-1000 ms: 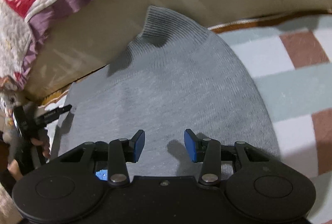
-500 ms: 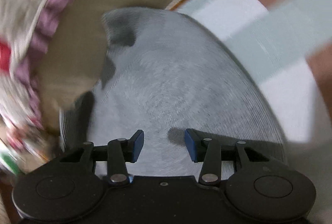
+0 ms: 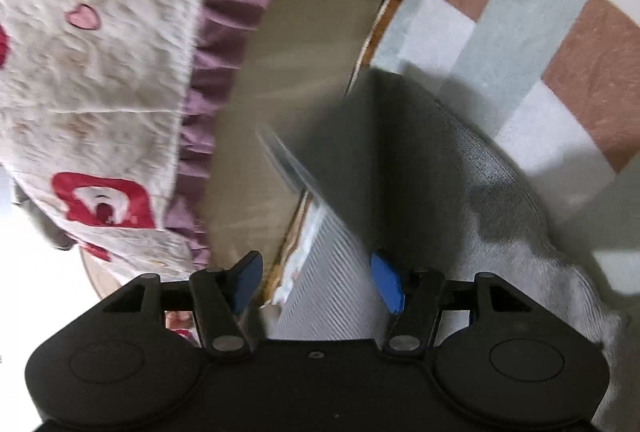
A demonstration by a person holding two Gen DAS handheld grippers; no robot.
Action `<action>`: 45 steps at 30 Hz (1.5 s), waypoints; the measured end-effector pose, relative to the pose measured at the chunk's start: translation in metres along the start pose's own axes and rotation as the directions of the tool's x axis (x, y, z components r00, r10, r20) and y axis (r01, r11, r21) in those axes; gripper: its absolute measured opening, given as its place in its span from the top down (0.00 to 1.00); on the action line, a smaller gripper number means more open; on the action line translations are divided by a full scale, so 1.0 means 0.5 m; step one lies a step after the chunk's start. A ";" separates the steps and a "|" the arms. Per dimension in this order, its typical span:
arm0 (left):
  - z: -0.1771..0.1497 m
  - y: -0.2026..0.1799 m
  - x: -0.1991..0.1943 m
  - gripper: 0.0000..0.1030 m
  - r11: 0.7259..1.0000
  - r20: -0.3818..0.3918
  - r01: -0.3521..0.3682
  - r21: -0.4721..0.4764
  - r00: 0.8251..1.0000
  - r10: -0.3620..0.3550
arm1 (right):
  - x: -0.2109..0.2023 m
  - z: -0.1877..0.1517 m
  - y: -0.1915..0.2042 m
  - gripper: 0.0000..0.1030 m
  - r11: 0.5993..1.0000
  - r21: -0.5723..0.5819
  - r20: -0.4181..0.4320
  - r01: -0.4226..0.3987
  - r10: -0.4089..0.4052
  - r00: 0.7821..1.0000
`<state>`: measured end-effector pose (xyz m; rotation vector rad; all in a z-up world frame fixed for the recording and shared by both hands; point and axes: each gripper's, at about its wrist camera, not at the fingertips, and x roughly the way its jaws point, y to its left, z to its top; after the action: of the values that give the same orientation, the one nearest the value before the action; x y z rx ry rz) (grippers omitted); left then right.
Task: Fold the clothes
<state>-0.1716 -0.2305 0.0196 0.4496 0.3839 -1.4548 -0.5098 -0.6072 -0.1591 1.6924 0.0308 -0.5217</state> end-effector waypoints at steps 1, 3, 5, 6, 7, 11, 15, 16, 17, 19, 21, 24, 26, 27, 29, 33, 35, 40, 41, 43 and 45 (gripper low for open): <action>-0.013 0.005 -0.016 0.98 0.999 -0.004 -0.010 -0.047 1.000 0.010 | -0.001 -0.002 -0.001 0.29 1.000 0.009 -0.008 -0.004 0.004 1.000; -0.051 0.025 -0.027 0.98 0.986 -0.047 -0.047 -0.162 0.998 0.039 | -0.003 -0.004 -0.005 0.29 1.000 0.021 -0.006 0.015 -0.015 1.000; -0.100 0.057 -0.002 0.98 0.953 -0.124 -0.065 -0.297 0.992 0.030 | -0.011 -0.006 -0.012 0.28 0.998 0.030 0.007 0.061 -0.061 0.998; -0.122 0.071 0.018 0.98 0.934 -0.166 -0.081 -0.347 0.986 0.023 | -0.013 -0.007 -0.015 0.28 0.995 0.028 0.012 0.097 -0.098 0.995; -0.145 0.084 0.038 0.98 0.913 -0.208 -0.098 -0.396 0.978 0.014 | -0.013 -0.008 -0.017 0.28 0.990 0.023 0.017 0.142 -0.142 0.990; -0.218 0.119 0.100 0.98 0.776 -0.330 -0.117 -0.619 0.936 -0.122 | -0.011 -0.010 -0.021 0.29 0.953 -0.049 0.023 0.298 -0.297 0.954; -0.225 0.126 0.098 0.95 0.744 -0.301 -0.097 -0.661 0.942 -0.145 | -0.003 -0.018 -0.003 0.29 0.900 -0.160 0.037 0.406 -0.406 0.913; -0.226 0.124 0.099 0.91 0.747 -0.306 -0.106 -0.657 0.943 -0.135 | -0.001 -0.020 0.001 0.29 0.882 -0.187 0.042 0.432 -0.432 0.901; -0.229 0.122 0.101 0.88 0.747 -0.314 -0.117 -0.654 0.941 -0.128 | 0.001 -0.022 0.006 0.30 0.864 -0.214 0.048 0.456 -0.457 0.888; -0.231 0.120 0.104 0.73 0.749 -0.321 -0.133 -0.649 0.941 -0.110 | 0.004 -0.029 0.019 0.30 0.802 -0.250 0.111 0.543 -0.533 0.839; -0.231 0.121 0.098 0.66 0.746 -0.317 -0.148 -0.649 0.944 -0.088 | 0.000 -0.031 0.022 0.30 0.754 -0.278 0.154 0.596 -0.577 0.802; -0.235 0.129 0.086 0.56 0.719 -0.317 -0.182 -0.671 0.947 -0.057 | -0.004 -0.026 0.007 0.37 0.761 -0.285 0.118 0.583 -0.575 0.809; -0.238 0.135 0.085 0.53 0.678 -0.313 -0.176 -0.713 0.946 -0.083 | 0.004 -0.033 0.009 0.44 0.749 -0.320 0.100 0.580 -0.582 0.807; -0.239 0.138 0.086 0.52 0.656 -0.309 -0.169 -0.735 0.946 -0.102 | 0.010 -0.038 0.011 0.45 0.741 -0.341 0.092 0.579 -0.586 0.805; -0.240 0.141 0.096 0.50 0.620 -0.306 -0.161 -0.768 0.942 -0.135 | 0.020 -0.045 0.016 0.52 0.730 -0.383 0.079 0.566 -0.584 0.808; -0.242 0.140 0.157 0.41 0.601 -0.338 -0.170 -0.781 0.924 -0.178 | 0.026 -0.041 0.011 0.52 0.732 -0.385 0.067 0.562 -0.585 0.808; -0.257 0.134 0.200 0.41 0.589 -0.386 -0.202 -0.782 0.899 -0.204 | 0.028 -0.039 0.005 0.51 0.700 -0.390 0.078 0.598 -0.622 0.779; -0.280 0.107 0.241 0.41 0.602 -0.363 -0.168 -0.781 0.906 -0.218 | 0.044 -0.042 -0.001 0.41 0.704 -0.406 0.072 0.583 -0.611 0.788; -0.274 0.102 0.241 0.41 0.626 -0.350 -0.151 -0.765 0.914 -0.206 | 0.052 -0.048 0.004 0.47 0.676 -0.446 0.083 0.586 -0.620 0.780; -0.267 0.096 0.240 0.45 0.657 -0.341 -0.140 -0.741 0.921 -0.188 | 0.072 -0.065 0.021 0.62 0.574 -0.531 0.148 0.623 -0.662 0.735; -0.264 0.089 0.236 0.68 0.698 -0.356 -0.152 -0.700 0.922 -0.156 | 0.086 -0.085 0.041 0.68 0.453 -0.605 0.228 0.655 -0.690 0.687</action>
<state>-0.1150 -0.2611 -0.1508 0.0824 1.2352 -1.0836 -0.4515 -0.5829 -0.1511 0.9205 0.8856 -0.9364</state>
